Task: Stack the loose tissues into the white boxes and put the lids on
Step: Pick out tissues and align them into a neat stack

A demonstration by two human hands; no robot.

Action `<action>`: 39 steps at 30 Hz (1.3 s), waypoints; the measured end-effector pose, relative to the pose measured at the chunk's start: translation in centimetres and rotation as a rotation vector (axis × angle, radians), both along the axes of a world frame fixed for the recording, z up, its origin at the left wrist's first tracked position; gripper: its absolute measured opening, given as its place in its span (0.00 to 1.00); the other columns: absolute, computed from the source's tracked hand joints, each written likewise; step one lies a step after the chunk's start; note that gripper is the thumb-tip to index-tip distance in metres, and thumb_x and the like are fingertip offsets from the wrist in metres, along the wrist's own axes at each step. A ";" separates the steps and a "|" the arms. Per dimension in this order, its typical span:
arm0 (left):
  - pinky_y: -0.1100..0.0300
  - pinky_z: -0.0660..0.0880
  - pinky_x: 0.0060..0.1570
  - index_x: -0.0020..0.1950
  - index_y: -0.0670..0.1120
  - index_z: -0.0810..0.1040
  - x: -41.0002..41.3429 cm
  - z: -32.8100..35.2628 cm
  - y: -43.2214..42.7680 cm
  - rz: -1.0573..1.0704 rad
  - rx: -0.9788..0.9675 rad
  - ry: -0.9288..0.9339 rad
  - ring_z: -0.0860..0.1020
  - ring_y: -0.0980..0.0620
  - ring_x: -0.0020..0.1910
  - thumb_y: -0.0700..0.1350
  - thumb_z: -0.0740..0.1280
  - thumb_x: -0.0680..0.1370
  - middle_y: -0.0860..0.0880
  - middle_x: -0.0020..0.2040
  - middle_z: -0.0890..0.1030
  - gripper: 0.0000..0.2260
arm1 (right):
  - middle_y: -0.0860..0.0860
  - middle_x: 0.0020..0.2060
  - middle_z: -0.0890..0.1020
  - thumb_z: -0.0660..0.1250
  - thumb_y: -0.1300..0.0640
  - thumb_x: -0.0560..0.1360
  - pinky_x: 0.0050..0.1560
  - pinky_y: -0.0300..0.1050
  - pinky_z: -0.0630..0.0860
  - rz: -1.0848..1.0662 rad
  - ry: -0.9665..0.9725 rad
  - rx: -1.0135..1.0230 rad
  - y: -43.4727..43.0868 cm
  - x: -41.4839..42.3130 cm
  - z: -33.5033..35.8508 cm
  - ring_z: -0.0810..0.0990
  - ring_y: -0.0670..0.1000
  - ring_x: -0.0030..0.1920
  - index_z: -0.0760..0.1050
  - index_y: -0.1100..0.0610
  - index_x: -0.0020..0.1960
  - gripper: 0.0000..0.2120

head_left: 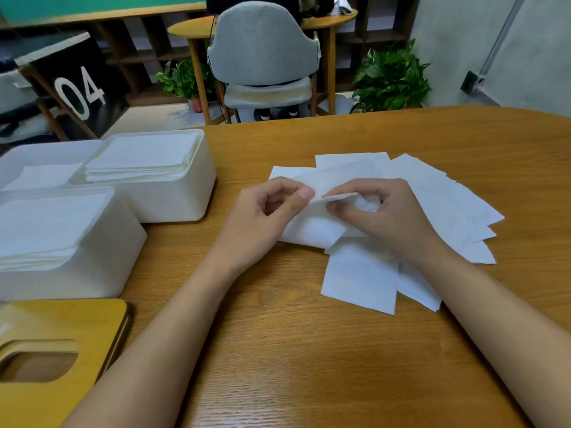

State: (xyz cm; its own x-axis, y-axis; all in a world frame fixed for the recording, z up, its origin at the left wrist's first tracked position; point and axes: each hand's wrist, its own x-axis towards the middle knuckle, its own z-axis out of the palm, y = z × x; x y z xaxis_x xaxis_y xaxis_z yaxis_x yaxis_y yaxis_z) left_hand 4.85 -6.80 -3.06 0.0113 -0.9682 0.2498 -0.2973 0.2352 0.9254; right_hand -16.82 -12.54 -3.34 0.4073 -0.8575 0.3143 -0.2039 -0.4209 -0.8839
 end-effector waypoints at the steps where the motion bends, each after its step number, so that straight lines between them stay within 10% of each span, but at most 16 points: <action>1: 0.59 0.75 0.52 0.58 0.49 0.85 0.1 0.2 0.1 -0.026 0.009 0.026 0.83 0.51 0.50 0.50 0.71 0.83 0.49 0.51 0.87 0.07 | 0.49 0.44 0.88 0.76 0.60 0.77 0.52 0.48 0.80 -0.031 -0.045 0.069 0.0 -0.1 0.1 0.87 0.48 0.48 0.88 0.55 0.50 0.03; 5: 0.55 0.80 0.48 0.60 0.48 0.84 0.3 0.3 0.1 0.045 -0.027 0.030 0.84 0.53 0.49 0.43 0.76 0.79 0.48 0.49 0.86 0.10 | 0.50 0.48 0.89 0.75 0.60 0.78 0.55 0.56 0.84 -0.059 -0.132 0.216 0.0 -0.3 0.4 0.88 0.53 0.50 0.87 0.54 0.53 0.06; 14: 0.53 0.81 0.49 0.52 0.50 0.89 0.9 0.0 -0.2 0.143 -0.046 -0.079 0.85 0.55 0.50 0.46 0.76 0.79 0.57 0.48 0.88 0.03 | 0.40 0.58 0.82 0.75 0.55 0.78 0.55 0.36 0.78 0.079 0.018 0.135 0.3 0.5 0.2 0.81 0.40 0.57 0.74 0.43 0.70 0.23; 22: 0.47 0.82 0.54 0.51 0.48 0.89 0.9 0.2 0.1 0.078 0.074 -0.115 0.85 0.55 0.51 0.47 0.74 0.81 0.56 0.49 0.88 0.05 | 0.37 0.72 0.73 0.75 0.52 0.78 0.73 0.57 0.73 0.112 0.063 0.116 0.4 0.5 0.3 0.75 0.46 0.71 0.66 0.34 0.75 0.32; 27: 0.43 0.82 0.56 0.50 0.50 0.89 0.8 -0.1 -0.1 0.106 0.046 -0.090 0.85 0.53 0.52 0.47 0.75 0.80 0.55 0.48 0.88 0.03 | 0.36 0.67 0.76 0.73 0.59 0.80 0.65 0.48 0.79 0.167 0.066 0.094 0.8 0.6 0.4 0.80 0.43 0.62 0.65 0.37 0.77 0.33; 39: 0.65 0.73 0.49 0.57 0.56 0.85 0.1 -1.1 -0.4 0.264 -0.076 -0.201 0.81 0.58 0.50 0.51 0.77 0.78 0.56 0.50 0.84 0.09 | 0.36 0.71 0.72 0.69 0.61 0.82 0.67 0.57 0.77 0.156 0.066 0.001 0.6 0.4 0.2 0.77 0.46 0.65 0.67 0.38 0.76 0.29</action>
